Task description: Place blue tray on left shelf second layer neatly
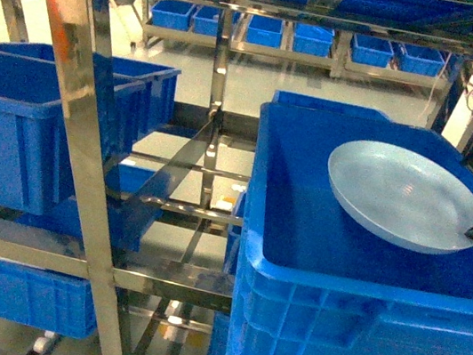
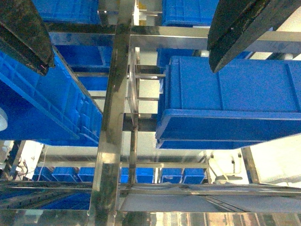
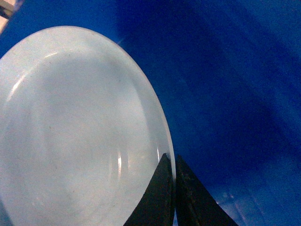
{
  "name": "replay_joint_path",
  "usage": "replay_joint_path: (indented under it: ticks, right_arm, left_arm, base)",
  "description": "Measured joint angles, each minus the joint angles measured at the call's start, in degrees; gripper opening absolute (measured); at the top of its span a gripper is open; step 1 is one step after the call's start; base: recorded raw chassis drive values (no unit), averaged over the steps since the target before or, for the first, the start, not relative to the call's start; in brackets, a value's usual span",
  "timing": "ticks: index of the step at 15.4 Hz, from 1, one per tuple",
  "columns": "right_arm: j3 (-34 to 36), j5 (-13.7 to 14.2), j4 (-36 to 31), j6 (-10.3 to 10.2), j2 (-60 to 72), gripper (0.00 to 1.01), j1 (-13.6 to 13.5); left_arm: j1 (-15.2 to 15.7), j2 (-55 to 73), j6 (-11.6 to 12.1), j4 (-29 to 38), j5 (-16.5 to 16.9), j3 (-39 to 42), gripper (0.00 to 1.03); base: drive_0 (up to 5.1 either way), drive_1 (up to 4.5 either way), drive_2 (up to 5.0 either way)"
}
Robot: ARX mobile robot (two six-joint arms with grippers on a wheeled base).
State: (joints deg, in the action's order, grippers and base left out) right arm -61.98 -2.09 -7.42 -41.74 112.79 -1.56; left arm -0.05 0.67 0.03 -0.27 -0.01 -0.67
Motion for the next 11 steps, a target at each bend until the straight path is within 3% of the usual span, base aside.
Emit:
replay_joint_path:
  ticks: [4,10,11]
  right_arm:
    - [-3.91,-1.14,2.51,0.46,0.0,0.02,-1.51]
    - [-4.66,2.64,3.67,2.38,0.79,0.02,-0.61]
    - [-4.5,3.13,3.06,2.49,0.77,0.12,-0.68]
  left_arm:
    - [0.0,0.0,0.0,0.0,-0.02,0.0,0.98]
    - [0.0,0.0,-0.02,0.02,0.0,0.0,0.98]
    - [0.0,0.0,0.0,0.02,0.0,0.0,0.98]
  base:
    - [0.0,0.0,0.0]
    - [0.0,0.0,0.0]
    - [0.0,0.0,0.0]
